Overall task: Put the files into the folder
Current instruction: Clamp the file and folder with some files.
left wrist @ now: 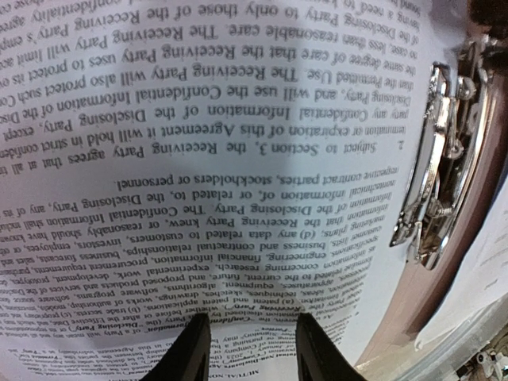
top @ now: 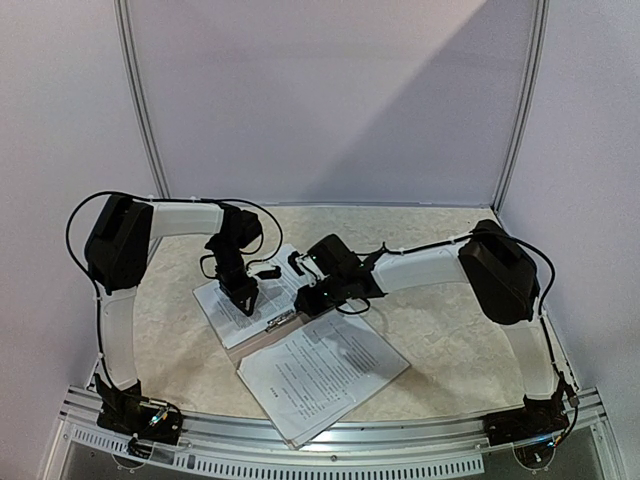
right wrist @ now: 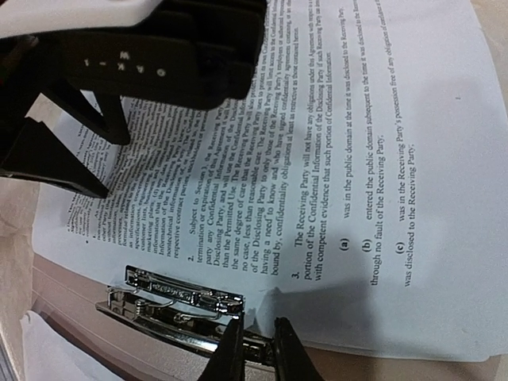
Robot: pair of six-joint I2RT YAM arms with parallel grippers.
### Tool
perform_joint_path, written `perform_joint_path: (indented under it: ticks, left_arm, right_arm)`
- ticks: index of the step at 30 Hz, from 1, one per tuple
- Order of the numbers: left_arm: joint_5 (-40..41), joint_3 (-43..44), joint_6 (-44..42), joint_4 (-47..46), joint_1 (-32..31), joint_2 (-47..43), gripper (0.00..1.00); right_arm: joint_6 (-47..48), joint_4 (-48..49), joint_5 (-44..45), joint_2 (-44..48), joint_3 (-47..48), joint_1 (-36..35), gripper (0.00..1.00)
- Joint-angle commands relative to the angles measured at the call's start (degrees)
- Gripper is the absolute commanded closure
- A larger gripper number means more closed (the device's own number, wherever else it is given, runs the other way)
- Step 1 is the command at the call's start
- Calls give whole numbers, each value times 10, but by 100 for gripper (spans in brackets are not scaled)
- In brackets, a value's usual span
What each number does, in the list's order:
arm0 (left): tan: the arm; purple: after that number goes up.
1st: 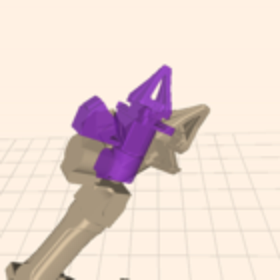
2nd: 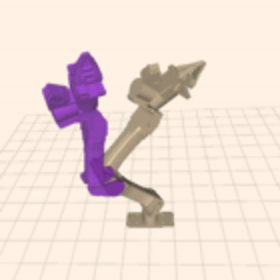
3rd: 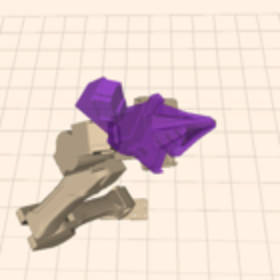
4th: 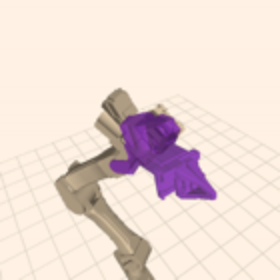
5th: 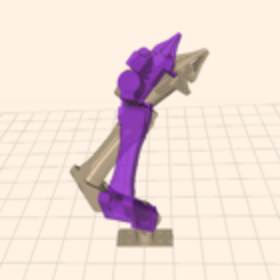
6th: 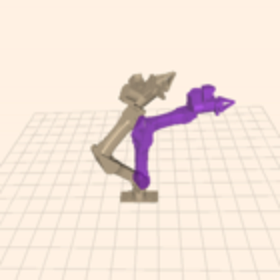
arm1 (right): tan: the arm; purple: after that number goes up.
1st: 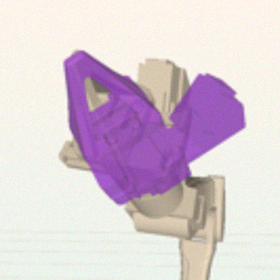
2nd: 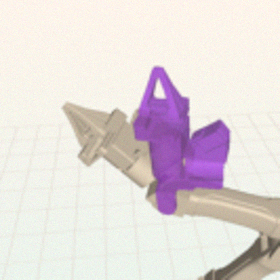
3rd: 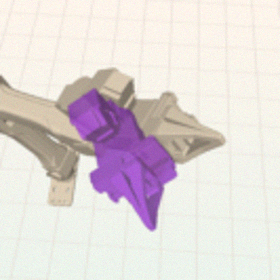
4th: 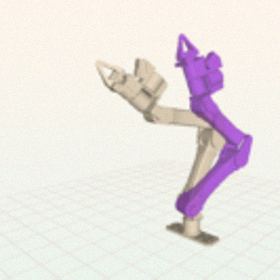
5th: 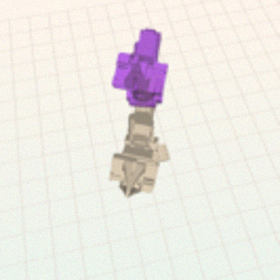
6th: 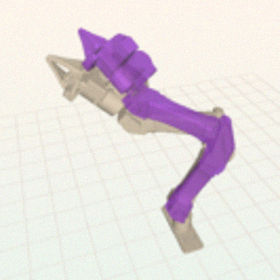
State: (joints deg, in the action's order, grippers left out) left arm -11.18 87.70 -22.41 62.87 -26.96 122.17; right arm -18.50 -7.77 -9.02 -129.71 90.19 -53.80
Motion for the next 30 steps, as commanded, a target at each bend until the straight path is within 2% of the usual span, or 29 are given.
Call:
perform_joint_path:
  ticks: [1,13,17,20,24,26,30]
  left_arm:
    - [4,-41,-2,-42,-17,63,61]
    - [7,-28,-9,-37,-18,47,60]
    - [4,-10,-21,-26,-17,26,59]
    - [-1,18,-31,-12,-17,3,57]
    - [0,52,-41,3,-15,-33,52]
    - [-5,62,-47,9,-12,-54,50]
    - [-7,56,-55,36,-2,-107,50]
  right_arm:
    - [-6,-29,-24,27,-17,2,86]
    - [24,-19,-30,107,-47,19,81]
    - [65,-40,-24,130,-48,20,74]
    - [132,-93,-46,136,-20,24,63]
    - [198,-185,3,118,31,30,60]
    - [190,-214,27,110,47,44,61]
    - [104,-276,65,94,64,87,62]
